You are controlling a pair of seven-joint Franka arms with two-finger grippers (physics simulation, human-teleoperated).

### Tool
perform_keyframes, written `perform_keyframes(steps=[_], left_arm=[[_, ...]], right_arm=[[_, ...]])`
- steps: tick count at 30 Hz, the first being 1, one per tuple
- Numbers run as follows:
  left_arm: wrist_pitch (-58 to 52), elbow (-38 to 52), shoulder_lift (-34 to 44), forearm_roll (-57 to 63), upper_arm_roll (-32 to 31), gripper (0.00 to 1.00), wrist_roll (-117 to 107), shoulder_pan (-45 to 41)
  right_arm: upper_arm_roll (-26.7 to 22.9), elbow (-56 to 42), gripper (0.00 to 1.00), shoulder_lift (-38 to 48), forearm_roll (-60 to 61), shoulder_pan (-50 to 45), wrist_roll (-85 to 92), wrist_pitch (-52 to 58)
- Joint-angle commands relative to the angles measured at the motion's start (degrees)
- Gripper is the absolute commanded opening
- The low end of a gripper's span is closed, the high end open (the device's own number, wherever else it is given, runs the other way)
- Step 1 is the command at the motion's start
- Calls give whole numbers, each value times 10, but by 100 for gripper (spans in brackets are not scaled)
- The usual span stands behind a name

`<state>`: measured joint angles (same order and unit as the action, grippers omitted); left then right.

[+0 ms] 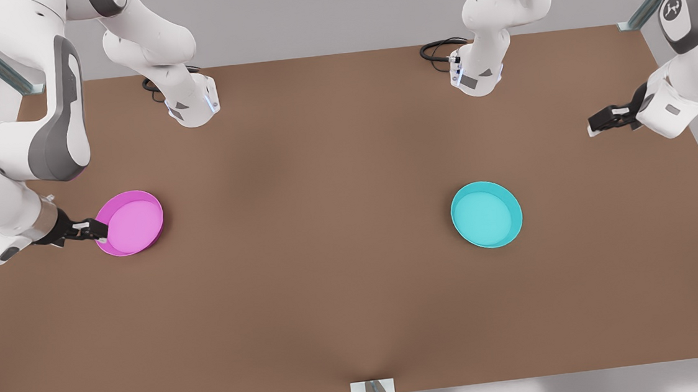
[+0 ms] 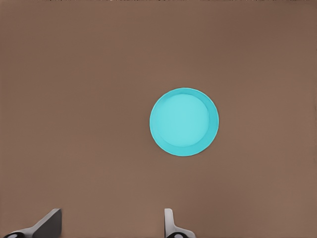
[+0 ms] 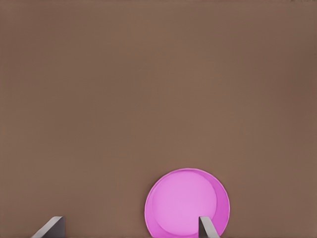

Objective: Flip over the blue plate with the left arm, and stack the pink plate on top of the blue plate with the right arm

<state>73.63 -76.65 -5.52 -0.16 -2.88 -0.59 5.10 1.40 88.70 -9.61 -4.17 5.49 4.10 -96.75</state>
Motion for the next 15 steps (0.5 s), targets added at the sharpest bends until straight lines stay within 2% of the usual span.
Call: perform_keyframes(steps=[1,3,5,6,9,11,13,15], left_arm=[[21,0,1,1,0,100,44,4],[20,-2,-20,-2,-5,100,45,18],[20,-20,-82,-37,-10,100,56,63],[75,-65,-94,-43,-10,100,145,72],[196,-100,-165,-43,-9,100,303,86],[315,-152,-175,-44,-5,100,378,95],[375,-177,-187,-46,-5,100,444,112],[502,-276,-175,-75,-2,100,462,114]], right_arm=[[0,1,100,0,0,-1,16,-8],[0,3,100,0,0,3,16,-8],[-2,5,100,-4,3,8,17,-4],[-2,5,100,-4,4,8,17,-4],[-2,8,100,-3,5,7,17,-3],[-2,7,100,-2,5,7,19,-2],[-2,8,100,-3,5,7,18,-2],[-2,8,100,-3,5,7,19,-4]])
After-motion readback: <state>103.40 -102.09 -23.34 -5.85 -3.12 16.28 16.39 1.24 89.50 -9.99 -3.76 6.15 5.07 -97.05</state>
